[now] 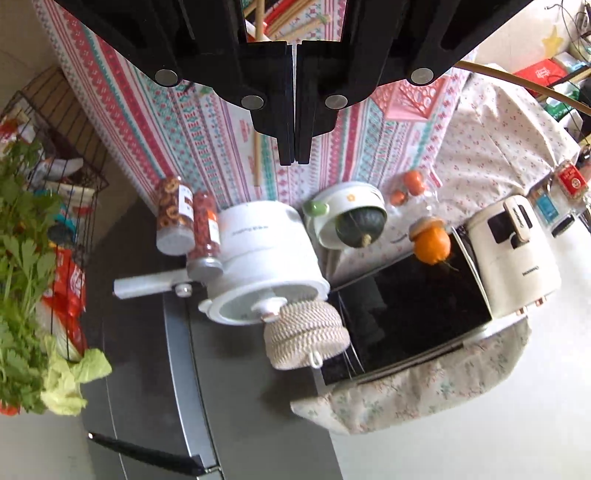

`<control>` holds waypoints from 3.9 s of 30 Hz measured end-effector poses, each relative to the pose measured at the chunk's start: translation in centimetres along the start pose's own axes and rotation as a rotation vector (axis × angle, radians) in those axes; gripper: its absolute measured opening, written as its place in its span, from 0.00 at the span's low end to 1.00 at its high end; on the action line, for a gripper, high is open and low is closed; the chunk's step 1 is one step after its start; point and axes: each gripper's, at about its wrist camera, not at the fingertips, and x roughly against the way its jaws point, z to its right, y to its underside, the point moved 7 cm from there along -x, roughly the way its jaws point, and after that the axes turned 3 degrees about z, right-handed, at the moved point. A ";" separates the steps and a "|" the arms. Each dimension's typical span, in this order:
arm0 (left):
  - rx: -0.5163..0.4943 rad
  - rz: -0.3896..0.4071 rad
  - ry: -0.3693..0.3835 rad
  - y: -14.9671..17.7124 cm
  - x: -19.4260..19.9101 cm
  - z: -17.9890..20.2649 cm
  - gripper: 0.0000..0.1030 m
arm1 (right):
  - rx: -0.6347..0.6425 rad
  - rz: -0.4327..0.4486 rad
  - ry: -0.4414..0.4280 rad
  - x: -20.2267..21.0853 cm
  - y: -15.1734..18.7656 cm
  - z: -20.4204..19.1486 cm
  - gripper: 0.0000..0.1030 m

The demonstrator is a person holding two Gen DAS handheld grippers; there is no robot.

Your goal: Organize utensils

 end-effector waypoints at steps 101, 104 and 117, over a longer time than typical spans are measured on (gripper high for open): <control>0.001 -0.364 -0.093 -1.9 -18.5 -6.3 0.06 | -0.013 -0.321 -0.272 -17.7 1.0 -9.6 0.10; 0.004 -0.359 -0.100 -1.9 -18.2 -6.3 0.17 | -0.017 -0.319 -0.271 -17.3 0.7 -9.5 0.16; 0.027 -0.340 -0.129 -0.3 -13.6 -6.0 0.65 | -0.005 -0.291 -0.183 -11.3 -0.1 -5.3 0.46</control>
